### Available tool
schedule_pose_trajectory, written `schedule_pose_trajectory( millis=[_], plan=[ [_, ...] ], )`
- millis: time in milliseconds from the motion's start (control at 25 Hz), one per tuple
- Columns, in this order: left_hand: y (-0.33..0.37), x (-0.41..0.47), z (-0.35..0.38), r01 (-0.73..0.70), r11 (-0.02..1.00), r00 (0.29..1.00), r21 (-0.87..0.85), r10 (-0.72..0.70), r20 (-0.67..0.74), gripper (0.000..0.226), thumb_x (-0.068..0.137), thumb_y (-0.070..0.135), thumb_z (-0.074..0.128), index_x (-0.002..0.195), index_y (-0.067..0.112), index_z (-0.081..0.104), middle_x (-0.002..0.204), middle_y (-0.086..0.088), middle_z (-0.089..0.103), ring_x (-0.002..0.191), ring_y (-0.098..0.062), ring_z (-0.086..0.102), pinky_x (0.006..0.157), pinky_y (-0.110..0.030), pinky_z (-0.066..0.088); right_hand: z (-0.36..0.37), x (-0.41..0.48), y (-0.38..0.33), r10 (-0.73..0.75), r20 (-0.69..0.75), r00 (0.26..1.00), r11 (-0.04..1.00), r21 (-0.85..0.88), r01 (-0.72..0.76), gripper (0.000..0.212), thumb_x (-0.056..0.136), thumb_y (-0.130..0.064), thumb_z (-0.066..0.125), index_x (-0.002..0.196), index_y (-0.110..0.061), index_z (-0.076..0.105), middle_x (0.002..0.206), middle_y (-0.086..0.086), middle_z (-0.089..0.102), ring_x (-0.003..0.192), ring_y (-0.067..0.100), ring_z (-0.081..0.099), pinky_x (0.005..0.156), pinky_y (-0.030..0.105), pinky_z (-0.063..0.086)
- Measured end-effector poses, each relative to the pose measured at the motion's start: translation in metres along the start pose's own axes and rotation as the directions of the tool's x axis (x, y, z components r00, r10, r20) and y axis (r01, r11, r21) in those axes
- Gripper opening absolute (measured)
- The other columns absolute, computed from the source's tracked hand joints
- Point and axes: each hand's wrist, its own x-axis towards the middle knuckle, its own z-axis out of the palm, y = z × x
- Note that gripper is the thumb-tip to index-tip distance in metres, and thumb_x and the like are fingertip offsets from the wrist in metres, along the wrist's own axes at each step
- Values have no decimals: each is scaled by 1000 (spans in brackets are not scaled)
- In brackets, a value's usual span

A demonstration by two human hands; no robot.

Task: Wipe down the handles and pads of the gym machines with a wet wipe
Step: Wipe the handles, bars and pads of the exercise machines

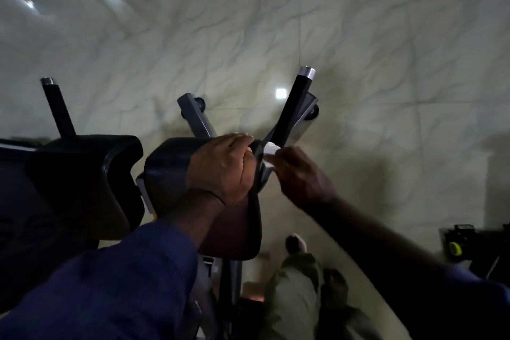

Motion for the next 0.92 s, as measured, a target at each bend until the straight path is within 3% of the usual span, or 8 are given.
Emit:
schedule_pose_trajectory(
  millis=[120,200,280,440,520,600,680,920],
  plan=[
    [2,-3,-3,4,1000,1000,20,-4,-28,33,94,26,48,113,17,74,104,-5,76,90,-29,69,70,-32,48,-28,57,42,-83,-161,983,995,-61,74,24,92,6,60,111,3,75,109,25,70,94,44,70,82,51,58],
    [3,-3,-3,8,1000,999,28,-7,-39,30,95,25,50,112,18,74,99,-5,75,85,-29,68,67,-30,42,-47,90,57,122,-284,951,992,-5,-129,24,95,-2,60,113,-2,76,111,24,68,98,41,69,86,50,58],
    [4,-3,-4,19,1000,999,23,-18,-41,29,95,24,51,113,18,74,99,-6,76,86,-30,69,67,-32,47,-36,76,37,361,-211,908,932,70,-355,29,98,-5,56,121,-6,73,118,22,65,108,38,65,94,48,54],
    [5,-4,-1,3,1000,998,27,-1,-56,31,95,23,53,115,15,76,102,-6,78,87,-29,71,71,-32,52,3,-7,-25,126,-116,985,981,159,-107,28,91,12,60,114,3,74,105,23,65,87,36,67,78,43,60],
    [4,-4,-2,1,1000,998,24,0,-59,30,95,23,53,113,16,75,99,-6,77,84,-29,71,69,-32,50,-4,23,5,60,-213,975,992,126,-33,27,91,12,60,110,1,75,106,22,68,91,36,69,79,46,61],
    [4,-3,-1,15,1000,998,18,-14,-57,29,95,25,51,112,18,74,97,-6,76,84,-30,70,68,-33,50,-28,82,40,202,-392,898,972,193,-135,25,91,8,62,107,-5,77,109,20,68,101,32,70,85,48,60],
    [4,-3,-2,28,999,998,25,-27,-53,29,95,26,51,111,18,74,96,-6,76,84,-31,69,67,-34,50,-44,110,54,298,-447,843,953,190,-236,21,94,0,63,108,-5,78,108,19,65,101,24,68,91,31,57],
    [3,-3,0,5,1000,997,3,-5,-74,28,95,25,53,110,17,75,96,-5,77,82,-30,69,68,-34,53,4,-6,-22,105,-144,984,992,88,-93,29,89,12,67,113,-1,75,108,16,65,98,26,62,87,27,52]
  ],
)
